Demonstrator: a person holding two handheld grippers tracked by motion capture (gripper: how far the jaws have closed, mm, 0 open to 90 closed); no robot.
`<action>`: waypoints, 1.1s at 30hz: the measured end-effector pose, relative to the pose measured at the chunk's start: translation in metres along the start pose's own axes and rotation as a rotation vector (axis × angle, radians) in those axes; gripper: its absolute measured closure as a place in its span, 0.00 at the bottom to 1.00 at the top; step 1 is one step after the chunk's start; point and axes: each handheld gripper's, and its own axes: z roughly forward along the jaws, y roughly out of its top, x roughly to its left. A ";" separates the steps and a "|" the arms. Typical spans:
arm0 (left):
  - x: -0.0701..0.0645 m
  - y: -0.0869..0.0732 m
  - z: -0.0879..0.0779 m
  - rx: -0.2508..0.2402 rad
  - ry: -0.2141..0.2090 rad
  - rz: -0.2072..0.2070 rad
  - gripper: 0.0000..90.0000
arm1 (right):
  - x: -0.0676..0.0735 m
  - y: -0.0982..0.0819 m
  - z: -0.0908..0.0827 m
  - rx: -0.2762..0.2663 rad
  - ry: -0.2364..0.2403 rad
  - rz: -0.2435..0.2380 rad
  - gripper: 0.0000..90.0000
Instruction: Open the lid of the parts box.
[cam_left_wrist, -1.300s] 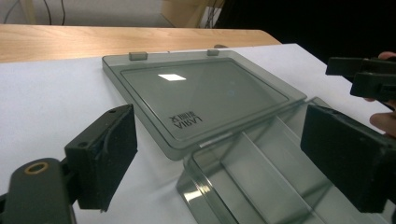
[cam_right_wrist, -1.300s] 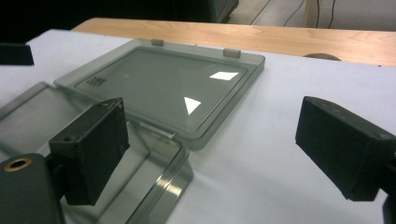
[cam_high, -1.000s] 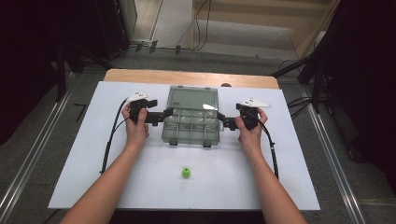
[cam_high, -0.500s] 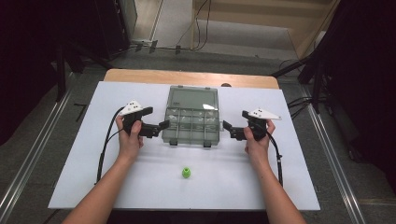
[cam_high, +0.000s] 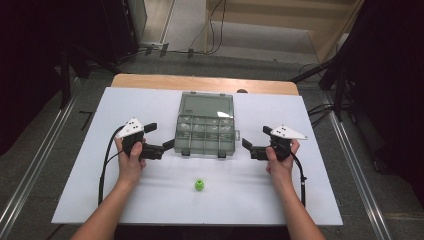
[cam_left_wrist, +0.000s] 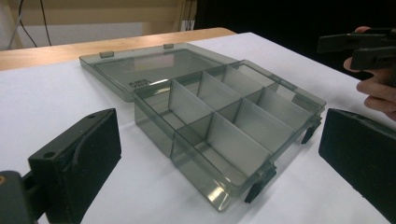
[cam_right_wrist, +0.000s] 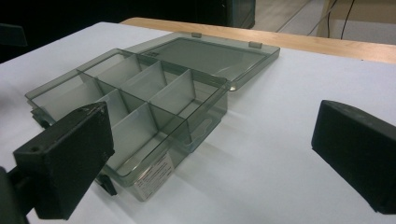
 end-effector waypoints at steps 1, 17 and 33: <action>0.000 -0.001 -0.002 0.002 -0.002 0.006 0.00 | 0.001 -0.001 -0.002 -0.004 0.000 -0.004 0.00; -0.008 -0.018 -0.037 -0.039 -0.001 -0.001 0.00 | 0.013 -0.013 -0.026 -0.016 0.034 -0.021 0.00; -0.012 -0.034 -0.062 -0.040 0.014 0.010 0.00 | 0.022 -0.024 -0.041 -0.011 0.093 -0.052 0.00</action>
